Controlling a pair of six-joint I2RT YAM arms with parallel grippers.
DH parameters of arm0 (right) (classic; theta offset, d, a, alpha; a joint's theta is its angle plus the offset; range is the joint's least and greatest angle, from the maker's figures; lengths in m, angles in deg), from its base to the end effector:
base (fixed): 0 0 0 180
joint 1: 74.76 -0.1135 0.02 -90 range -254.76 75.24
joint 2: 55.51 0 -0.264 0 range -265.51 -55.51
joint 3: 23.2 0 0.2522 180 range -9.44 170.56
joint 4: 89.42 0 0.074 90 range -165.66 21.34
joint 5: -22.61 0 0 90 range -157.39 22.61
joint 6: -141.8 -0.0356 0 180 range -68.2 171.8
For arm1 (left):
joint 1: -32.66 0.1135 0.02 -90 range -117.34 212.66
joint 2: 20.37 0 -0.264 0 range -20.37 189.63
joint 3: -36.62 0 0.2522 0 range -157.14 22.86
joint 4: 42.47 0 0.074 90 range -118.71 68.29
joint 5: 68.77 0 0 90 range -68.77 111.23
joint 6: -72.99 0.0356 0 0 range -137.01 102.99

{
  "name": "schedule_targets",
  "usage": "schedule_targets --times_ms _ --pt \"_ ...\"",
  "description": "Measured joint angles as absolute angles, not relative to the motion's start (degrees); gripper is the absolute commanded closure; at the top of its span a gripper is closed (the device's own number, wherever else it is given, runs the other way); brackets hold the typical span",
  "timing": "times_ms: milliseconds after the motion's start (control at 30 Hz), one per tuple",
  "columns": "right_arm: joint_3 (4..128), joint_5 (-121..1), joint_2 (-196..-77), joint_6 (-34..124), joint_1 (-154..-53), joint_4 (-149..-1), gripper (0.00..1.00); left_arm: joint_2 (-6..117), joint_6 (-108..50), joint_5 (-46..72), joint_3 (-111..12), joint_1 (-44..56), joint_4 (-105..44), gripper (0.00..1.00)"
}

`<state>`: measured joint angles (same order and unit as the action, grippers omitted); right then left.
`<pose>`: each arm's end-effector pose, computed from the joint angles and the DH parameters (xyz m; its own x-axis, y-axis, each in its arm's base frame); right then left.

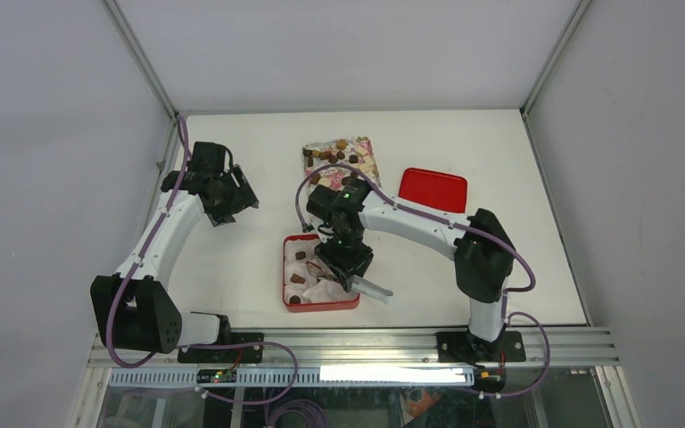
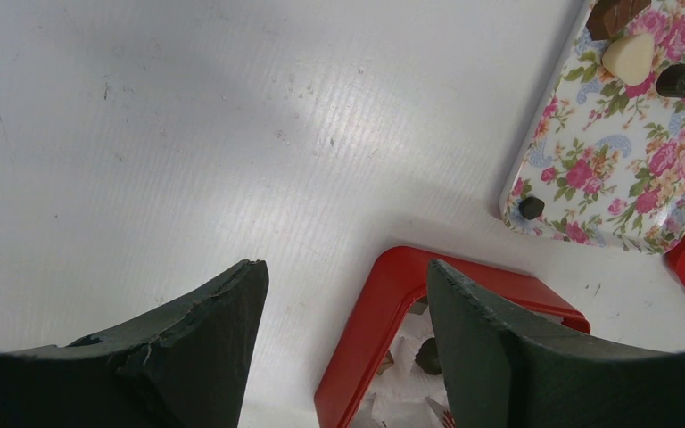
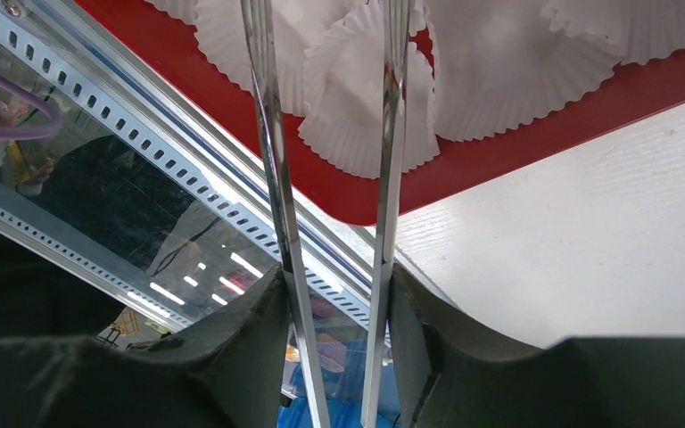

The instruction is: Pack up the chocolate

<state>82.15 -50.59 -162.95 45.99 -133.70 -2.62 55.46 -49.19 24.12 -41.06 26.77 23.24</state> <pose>0.1734 0.3079 0.2481 -0.5965 -0.8026 0.0100 -0.7665 0.5733 0.2895 0.2545 -0.0245 0.2793 -0.7986 -0.4523 -0.3970 -0.4075 0.8918 -0.1963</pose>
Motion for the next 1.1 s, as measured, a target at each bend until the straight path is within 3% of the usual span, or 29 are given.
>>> schedule_targets --times_ms 400,633,900,1100 --pt "90.0 -54.8 -162.2 46.1 -130.5 -1.0 0.58 55.5 -49.2 24.1 -41.1 26.8 23.2 0.32" --pt "94.5 -61.0 -161.7 42.7 -112.8 -1.6 0.58 55.5 -49.2 24.1 -41.1 26.8 23.2 0.32" --pt "109.5 -65.5 -175.6 42.4 -110.7 1.0 0.54 55.5 -49.2 24.1 -41.1 26.8 23.3 0.32" --pt "113.4 -65.7 -182.4 41.3 -110.9 1.1 0.53 55.4 -49.2 24.2 -41.1 26.8 23.3 0.32"
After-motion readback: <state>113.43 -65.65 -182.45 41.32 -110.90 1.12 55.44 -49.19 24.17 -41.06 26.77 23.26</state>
